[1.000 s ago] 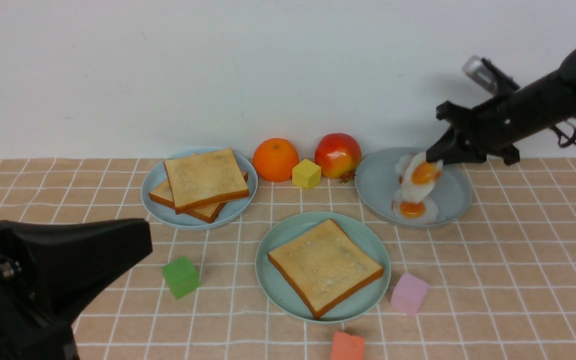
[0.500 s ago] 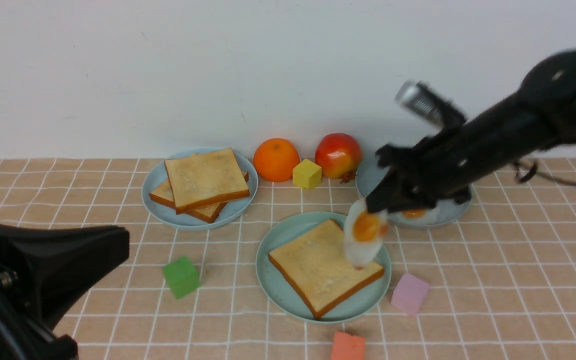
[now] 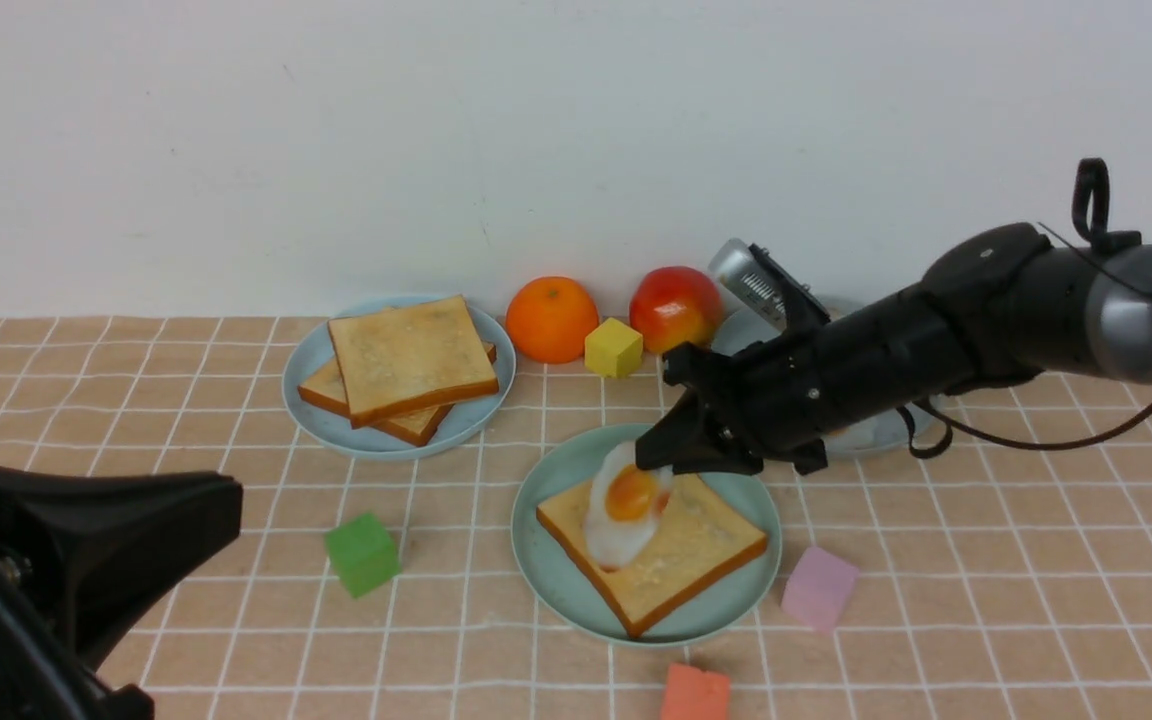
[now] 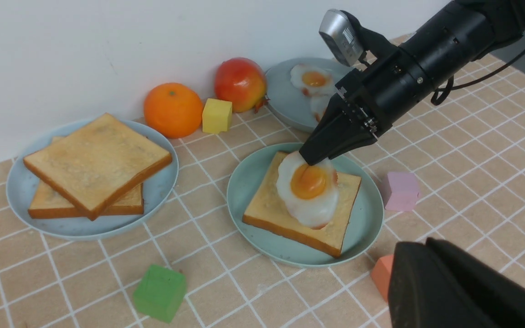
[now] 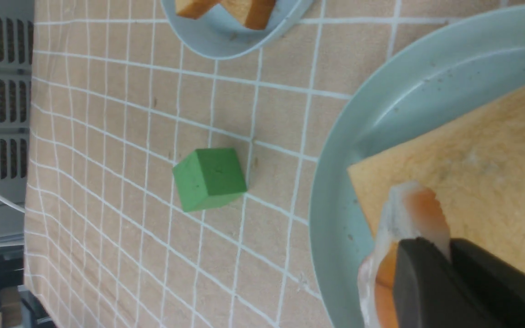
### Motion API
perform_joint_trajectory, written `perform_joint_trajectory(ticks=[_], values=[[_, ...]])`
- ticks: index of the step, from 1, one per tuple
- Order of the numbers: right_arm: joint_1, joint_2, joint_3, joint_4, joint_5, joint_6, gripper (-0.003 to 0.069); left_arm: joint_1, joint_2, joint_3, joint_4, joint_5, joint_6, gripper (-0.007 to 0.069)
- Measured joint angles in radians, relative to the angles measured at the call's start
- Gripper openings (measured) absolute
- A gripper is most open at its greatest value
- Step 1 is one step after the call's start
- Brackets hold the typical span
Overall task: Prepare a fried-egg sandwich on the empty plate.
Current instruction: Use the right arm to place the fried egg on the slice of bread in the middle, then use the left arm to grab a slice of bread
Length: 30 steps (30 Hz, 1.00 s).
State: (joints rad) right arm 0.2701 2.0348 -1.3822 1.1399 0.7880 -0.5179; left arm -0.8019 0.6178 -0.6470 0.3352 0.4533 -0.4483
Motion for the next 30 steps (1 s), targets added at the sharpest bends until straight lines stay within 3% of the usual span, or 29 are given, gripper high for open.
perform_joint_trajectory(ticks=[8, 17, 20, 23, 27, 28, 30], values=[[0.0, 0.027, 0.0, -0.081, -0.042, 0.112, 0.0095, 0.0, 0.0, 0.0, 0.0, 0.003, 0.0, 0.0024], [-0.033, 0.017, 0.0, -0.149, 0.012, 0.154, 0.0397, 0.0, 0.0, 0.0, 0.0, 0.007, 0.0, 0.0029], [-0.075, -0.034, 0.0, -0.204, 0.088, 0.161, 0.0441, 0.0, 0.0, 0.0, -0.025, 0.023, -0.02, 0.0034], [-0.113, -0.119, 0.0, -0.303, 0.161, 0.186, 0.0424, 0.0, 0.022, 0.0, -0.045, 0.058, -0.04, 0.0036], [-0.129, -0.349, 0.0, -0.572, 0.323, 0.254, 0.0262, 0.0, 0.17, -0.019, -0.067, 0.168, -0.049, 0.003], [-0.127, -0.36, 0.0, -0.583, 0.328, 0.261, 0.0243, 0.0, 0.17, -0.019, -0.067, 0.168, -0.049, 0.003], [-0.114, -0.487, 0.0, -0.696, 0.37, 0.304, 0.0127, 0.001, 0.311, -0.073, -0.063, 0.191, -0.027, -0.0008]])
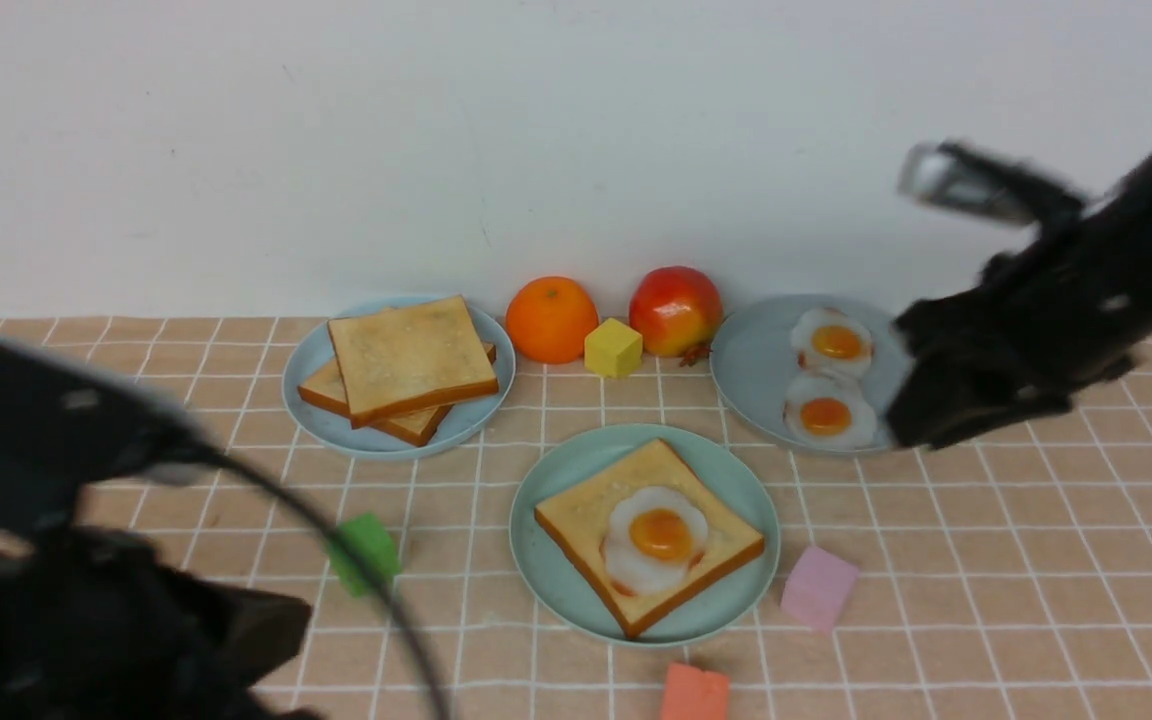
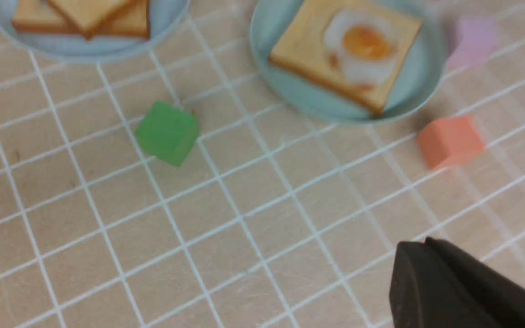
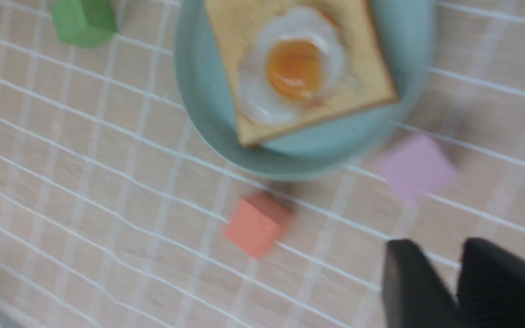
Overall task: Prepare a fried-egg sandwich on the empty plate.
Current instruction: Use the left arm to grab a slice of bread
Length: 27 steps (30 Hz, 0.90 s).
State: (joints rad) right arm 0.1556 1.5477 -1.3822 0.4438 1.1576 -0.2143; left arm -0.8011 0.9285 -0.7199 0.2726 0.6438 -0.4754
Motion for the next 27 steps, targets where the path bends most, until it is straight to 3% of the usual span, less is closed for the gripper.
perform_joint_trajectory(ticks=[3, 5, 7, 8, 10, 11, 12, 13, 18, 21, 27], values=[[0.018, -0.117, 0.0, -0.074, 0.014, 0.048, 0.0029, 0.027, 0.129, -0.064, 0.001, -0.011, 0.063, -0.0013], [0.044, -0.23, 0.01, -0.111, 0.019, 0.073, -0.0011, 0.133, 0.287, -0.173, -0.053, -0.02, 0.18, -0.0013], [0.063, -0.304, 0.036, -0.115, 0.023, 0.081, -0.0011, 0.232, 0.392, -0.261, -0.14, -0.016, 0.321, -0.0013], [0.063, -0.311, 0.036, -0.115, 0.023, 0.081, -0.001, 0.243, 0.403, -0.271, -0.14, -0.015, 0.321, -0.0013], [0.08, -0.415, 0.095, -0.114, 0.024, 0.084, -0.0006, 0.364, 0.547, -0.396, -0.267, 0.007, 0.561, -0.0013], [0.083, -0.441, 0.114, -0.114, 0.019, 0.084, -0.0004, 0.4, 0.601, -0.442, -0.308, 0.018, 0.65, -0.0013], [0.084, -0.447, 0.124, -0.114, 0.017, 0.084, -0.0003, 0.407, 0.611, -0.452, -0.316, 0.018, 0.666, -0.0013], [0.084, -0.5, 0.163, -0.111, 0.012, 0.084, -0.0001, 0.46, 0.717, -0.545, -0.376, 0.042, 0.802, -0.0013], [0.084, -0.593, 0.239, -0.108, 0.008, 0.083, 0.0001, 0.51, 0.908, -0.722, -0.386, 0.1, 0.953, -0.0005], [0.084, -0.645, 0.269, -0.107, 0.008, 0.064, 0.0002, 0.515, 1.03, -0.849, -0.308, 0.133, 1.011, 0.0083], [0.084, -0.682, 0.28, -0.101, 0.008, 0.059, 0.0004, 0.515, 1.14, -0.915, -0.166, 0.104, 1.012, 0.0313]])
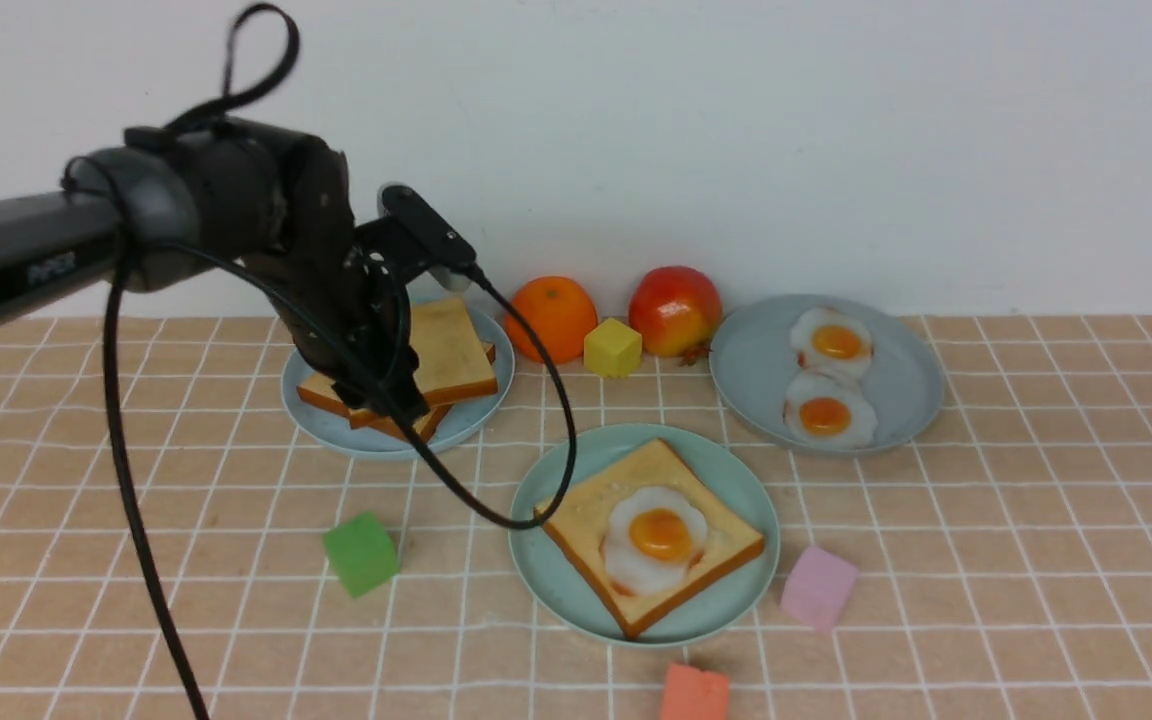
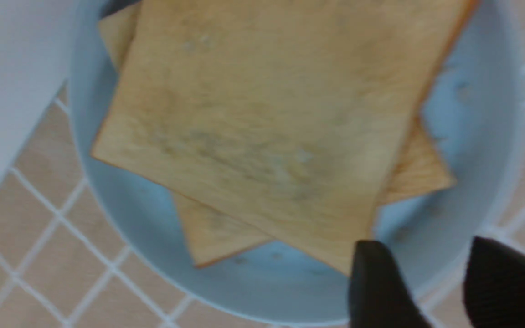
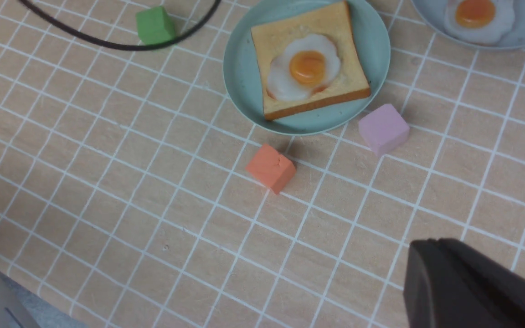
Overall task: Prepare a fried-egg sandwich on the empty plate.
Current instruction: Use the left arm to grab a slice of bread
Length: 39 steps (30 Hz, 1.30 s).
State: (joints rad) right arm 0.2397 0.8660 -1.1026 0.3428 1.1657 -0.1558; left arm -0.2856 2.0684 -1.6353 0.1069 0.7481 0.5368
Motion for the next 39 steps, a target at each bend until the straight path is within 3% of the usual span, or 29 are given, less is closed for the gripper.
perform_joint_trajectory(ticks=[4, 17, 23, 26, 28, 36, 39], values=[[0.0, -0.003, 0.0, 0.006, 0.001, -0.001, 0.0007, 0.001, 0.026, -0.001, 0.058, -0.057, 0.0, 0.039], [0.0, -0.003, 0.007, 0.039, 0.0, -0.002, 0.0013, 0.001, 0.079, -0.006, 0.042, -0.084, 0.0, 0.0375], [0.0, -0.003, 0.007, 0.055, 0.005, -0.002, 0.0015, 0.003, 0.084, -0.009, 0.055, -0.091, -0.005, 0.0211], [0.0, -0.003, 0.007, 0.059, 0.01, -0.003, 0.0018, 0.003, 0.084, -0.01, 0.055, -0.092, -0.011, 0.0066], [0.0, -0.003, 0.007, 0.059, 0.013, -0.003, 0.002, 0.002, 0.084, -0.01, 0.059, -0.093, -0.012, 0.0012], [0.001, -0.003, 0.007, 0.07, 0.041, -0.003, 0.0025, -0.038, 0.017, -0.009, 0.077, -0.051, -0.072, 0.0], [0.001, -0.004, 0.007, 0.07, 0.058, -0.011, 0.0029, -0.103, -0.078, -0.005, 0.07, 0.031, -0.208, 0.0]])
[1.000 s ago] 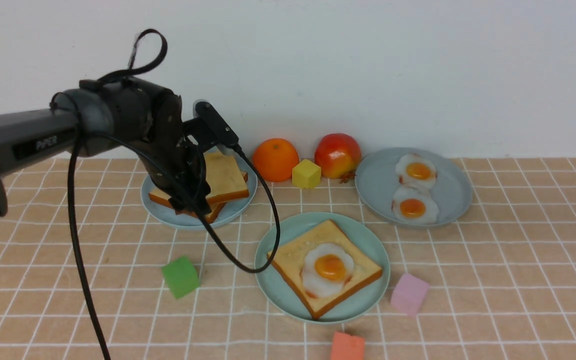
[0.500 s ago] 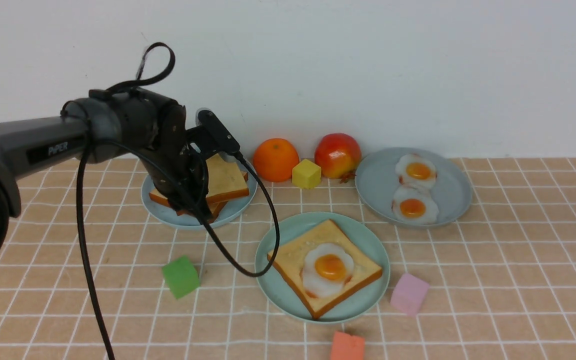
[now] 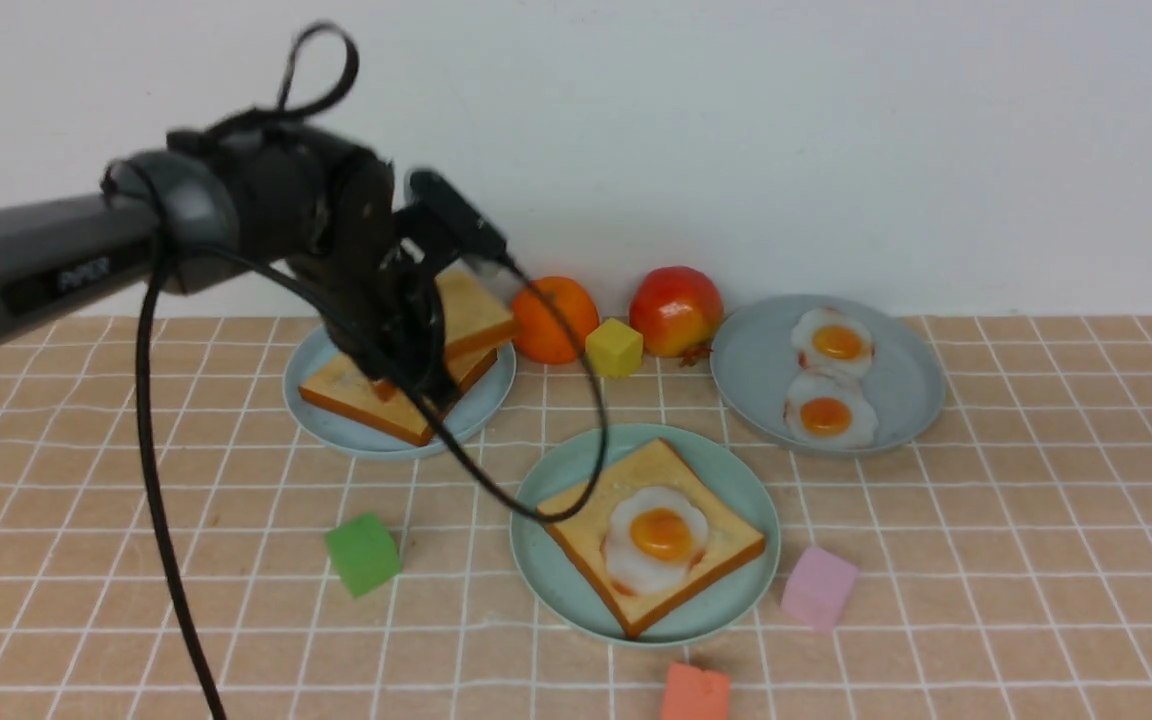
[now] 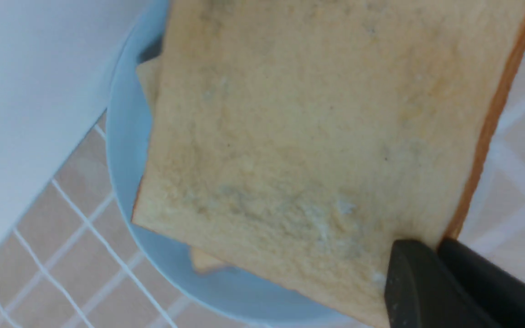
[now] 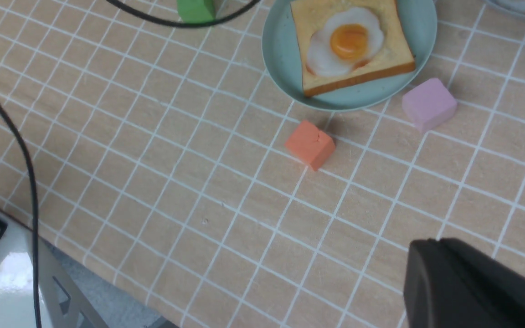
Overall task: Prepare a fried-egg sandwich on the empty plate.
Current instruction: Use the left arm to place a slice of bread on the fried egg in the middle
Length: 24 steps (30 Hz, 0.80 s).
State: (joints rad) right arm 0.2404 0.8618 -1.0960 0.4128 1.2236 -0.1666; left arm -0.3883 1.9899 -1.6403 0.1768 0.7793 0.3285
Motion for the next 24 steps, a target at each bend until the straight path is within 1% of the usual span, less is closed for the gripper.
perform_joint_trajectory(ticks=[1, 4, 5, 7, 8, 10, 12, 14, 17, 24], values=[[0.0, -0.002, 0.0, 0.0, 0.003, -0.003, 0.003, -0.023, -0.026, 0.008, 0.0, 0.016, -0.021, 0.0], [0.0, -0.024, 0.002, 0.0, 0.017, -0.006, 0.0032, -0.145, -0.112, 0.064, -0.003, 0.068, -0.135, 0.0], [0.0, -0.035, 0.001, 0.0, 0.02, -0.006, 0.0032, -0.171, -0.124, 0.076, -0.006, 0.082, -0.166, 0.0], [0.0, -0.072, 0.003, -0.001, 0.023, -0.007, 0.0032, -0.266, -0.145, 0.118, -0.014, 0.108, -0.242, 0.0], [0.0, -0.076, 0.003, -0.001, 0.023, -0.007, 0.0032, -0.282, -0.146, 0.125, -0.014, 0.11, -0.256, 0.0], [0.0, -0.12, 0.009, -0.001, 0.023, -0.007, 0.0032, -0.365, -0.145, 0.155, -0.015, 0.108, -0.321, 0.0], [0.0, -0.162, 0.025, -0.003, 0.023, -0.007, 0.0032, -0.413, -0.131, 0.161, -0.003, 0.093, -0.348, 0.0], [0.0, -0.191, 0.041, -0.005, 0.023, -0.009, 0.0032, -0.444, -0.114, 0.164, 0.01, 0.061, -0.358, 0.0], [0.0, -0.219, 0.063, -0.007, 0.024, -0.009, 0.0032, -0.462, -0.093, 0.165, 0.021, 0.025, -0.365, 0.0], [0.0, -0.252, 0.103, -0.008, 0.034, -0.009, 0.0032, -0.465, -0.021, 0.165, 0.07, -0.012, -0.404, 0.0]])
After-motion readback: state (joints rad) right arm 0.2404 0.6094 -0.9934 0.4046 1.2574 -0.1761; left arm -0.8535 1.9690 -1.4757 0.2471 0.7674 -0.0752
